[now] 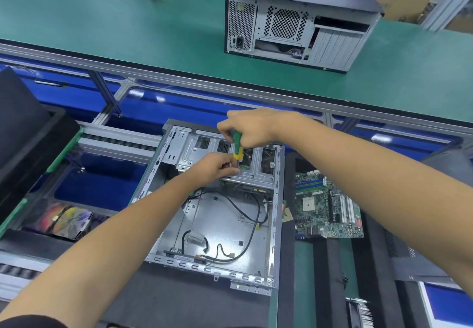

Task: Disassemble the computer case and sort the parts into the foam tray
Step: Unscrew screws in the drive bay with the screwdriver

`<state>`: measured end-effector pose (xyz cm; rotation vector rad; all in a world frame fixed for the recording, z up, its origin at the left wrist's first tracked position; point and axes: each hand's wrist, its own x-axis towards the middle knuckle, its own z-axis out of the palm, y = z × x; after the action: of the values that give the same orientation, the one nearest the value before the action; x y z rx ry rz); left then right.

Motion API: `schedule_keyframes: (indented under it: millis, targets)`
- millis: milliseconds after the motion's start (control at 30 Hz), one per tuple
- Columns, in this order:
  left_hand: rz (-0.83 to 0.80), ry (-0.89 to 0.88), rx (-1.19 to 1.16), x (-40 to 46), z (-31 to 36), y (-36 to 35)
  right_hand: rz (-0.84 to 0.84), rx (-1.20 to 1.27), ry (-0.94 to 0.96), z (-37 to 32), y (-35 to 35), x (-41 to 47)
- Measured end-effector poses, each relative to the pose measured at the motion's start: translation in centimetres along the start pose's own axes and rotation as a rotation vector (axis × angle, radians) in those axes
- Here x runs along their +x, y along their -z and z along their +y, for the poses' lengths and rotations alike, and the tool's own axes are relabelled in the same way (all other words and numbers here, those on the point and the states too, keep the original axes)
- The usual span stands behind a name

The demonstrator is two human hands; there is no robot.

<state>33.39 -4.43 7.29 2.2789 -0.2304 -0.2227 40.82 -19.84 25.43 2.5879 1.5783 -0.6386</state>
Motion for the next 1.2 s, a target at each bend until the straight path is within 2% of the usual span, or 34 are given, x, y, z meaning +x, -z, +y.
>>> schedule_keyframes:
  millis: [67, 167, 200, 367, 500, 533, 700, 867, 1033, 1100, 1200]
  targets:
    - [0.022, 0.001, 0.005, 0.0, -0.1, -0.1, -0.02, -0.006, -0.015, -0.4, -0.1, -0.1]
    - [0.036, 0.006, 0.001, 0.0, -0.2, -0.3, 0.033, -0.351, -0.091, -0.7, -0.1, 0.3]
    - [0.035, 0.014, -0.008, 0.1, -0.2, -0.2, 0.039, -0.387, -0.068, -0.8, -0.1, 0.3]
    - [0.017, 0.021, 0.017, 0.2, 0.0, 0.3, -0.028, -0.107, -0.02, -1.2, 0.2, -0.2]
    - [0.01, 0.015, 0.015, 0.2, 0.0, 0.3, 0.056, -0.399, -0.077, -0.9, 0.0, 0.0]
    - [0.012, 0.019, 0.013, 0.2, 0.0, 0.3, 0.067, -0.391, -0.05, -0.8, 0.0, 0.0]
    - [0.005, 0.007, -0.003, 0.1, 0.0, 0.3, -0.017, -0.018, 0.007, -0.2, 0.2, -0.9]
    - [0.004, 0.026, -0.034, 0.1, -0.1, 0.3, 0.068, -0.399, -0.039, -0.3, -0.3, -0.5]
    - [0.0, 0.012, -0.005, 0.2, 0.0, 0.4, -0.005, -0.154, 0.0, -0.6, 0.0, -0.8]
    - [-0.001, 0.005, -0.007, 0.1, 0.0, 0.4, -0.005, -0.199, -0.043, -0.7, -0.3, -0.8]
    - [-0.004, 0.011, -0.013, 0.1, 0.0, 0.4, 0.048, -0.401, -0.089, -0.6, -0.3, -0.4]
